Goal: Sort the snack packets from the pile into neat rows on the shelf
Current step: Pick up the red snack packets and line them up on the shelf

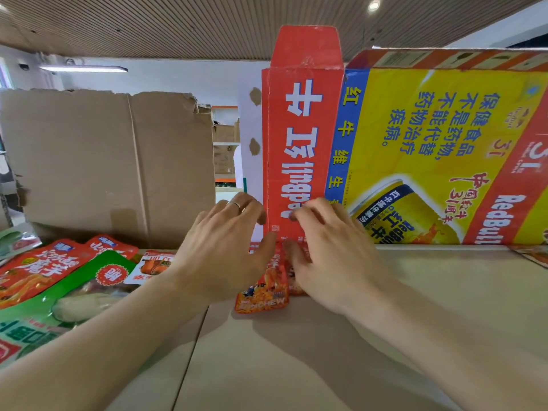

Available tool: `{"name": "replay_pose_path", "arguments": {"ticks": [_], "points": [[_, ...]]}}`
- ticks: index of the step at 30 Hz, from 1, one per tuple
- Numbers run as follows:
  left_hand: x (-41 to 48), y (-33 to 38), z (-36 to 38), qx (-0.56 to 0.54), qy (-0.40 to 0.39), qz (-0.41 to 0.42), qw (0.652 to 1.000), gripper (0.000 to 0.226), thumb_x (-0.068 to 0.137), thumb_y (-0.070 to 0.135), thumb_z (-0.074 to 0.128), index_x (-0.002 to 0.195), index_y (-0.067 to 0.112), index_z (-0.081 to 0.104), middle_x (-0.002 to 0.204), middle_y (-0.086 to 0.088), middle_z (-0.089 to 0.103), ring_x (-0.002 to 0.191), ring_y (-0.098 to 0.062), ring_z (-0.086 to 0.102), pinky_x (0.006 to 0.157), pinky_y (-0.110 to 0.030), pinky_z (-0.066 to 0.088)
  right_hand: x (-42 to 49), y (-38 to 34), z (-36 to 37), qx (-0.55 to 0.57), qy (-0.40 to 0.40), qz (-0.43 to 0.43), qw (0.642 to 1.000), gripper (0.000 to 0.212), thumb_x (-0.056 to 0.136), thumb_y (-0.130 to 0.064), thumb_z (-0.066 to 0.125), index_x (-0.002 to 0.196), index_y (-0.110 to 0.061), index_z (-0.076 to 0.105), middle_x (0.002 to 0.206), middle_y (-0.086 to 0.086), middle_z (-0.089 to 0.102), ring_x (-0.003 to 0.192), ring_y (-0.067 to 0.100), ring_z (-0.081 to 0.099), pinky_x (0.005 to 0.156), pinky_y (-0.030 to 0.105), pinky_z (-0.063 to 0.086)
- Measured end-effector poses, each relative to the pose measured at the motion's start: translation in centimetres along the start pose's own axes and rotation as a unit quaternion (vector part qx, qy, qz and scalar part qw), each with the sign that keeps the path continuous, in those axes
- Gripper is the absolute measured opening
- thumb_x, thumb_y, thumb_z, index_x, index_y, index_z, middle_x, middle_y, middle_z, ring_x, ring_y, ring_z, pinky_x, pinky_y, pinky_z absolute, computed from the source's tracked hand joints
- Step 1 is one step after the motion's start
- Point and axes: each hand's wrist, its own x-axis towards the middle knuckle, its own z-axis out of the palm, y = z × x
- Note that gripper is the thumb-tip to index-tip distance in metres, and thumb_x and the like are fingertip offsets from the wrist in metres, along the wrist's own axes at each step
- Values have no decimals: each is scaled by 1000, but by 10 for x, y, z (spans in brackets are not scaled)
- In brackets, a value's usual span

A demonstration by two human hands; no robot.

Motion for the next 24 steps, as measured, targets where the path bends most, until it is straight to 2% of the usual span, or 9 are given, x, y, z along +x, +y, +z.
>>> {"name": "replay_pose_path", "arguments": {"ticks": [6,9,11,14,17,21,24], "points": [[-4,6,-6,9,57,44,997,52,91,49,40,138,28,45,153,8,36,137,-19,36,101,-39,38,2,-3,-7,14,71,28,997,55,87,-42,40,137,-20,46,143,4,41,127,27,41,97,50,41],[-5,9,-11,17,77,64,995,58,92,49,38,146,29,40,159,8,28,145,-19,28,105,-39,33,2,-1,-12,15,96,30,995,55,90,-39,48,141,-21,41,149,5,34,134,28,35,102,52,38],[-5,11,-13,25,87,82,993,59,93,49,38,148,28,39,161,8,24,147,-18,25,109,-39,28,3,1,-14,9,114,33,993,57,91,-38,53,144,-22,38,152,5,30,137,28,32,103,54,36],[-6,13,-19,54,112,115,986,56,94,46,42,146,24,44,161,6,26,146,-19,29,113,-39,22,4,1,-21,5,125,39,991,60,94,-42,48,149,-25,30,157,4,20,142,28,25,106,55,32],[-3,14,-41,75,163,126,976,50,96,42,43,139,20,52,157,2,35,139,-19,37,113,-28,15,3,2,-31,4,131,28,991,60,95,-44,42,150,-24,27,160,5,15,144,31,21,107,57,30],[-10,18,-73,99,191,104,971,49,94,40,44,136,17,54,155,0,38,139,-21,38,109,-38,23,-1,-3,-39,39,142,1,989,64,93,-47,41,151,-25,27,162,4,12,147,30,14,108,57,24],[-40,25,-92,127,186,57,973,51,95,42,43,141,21,49,157,2,33,142,-20,33,110,-41,24,-9,-19,-47,61,153,-67,984,65,92,-46,43,152,-27,27,162,3,12,148,28,11,108,55,23]]}}
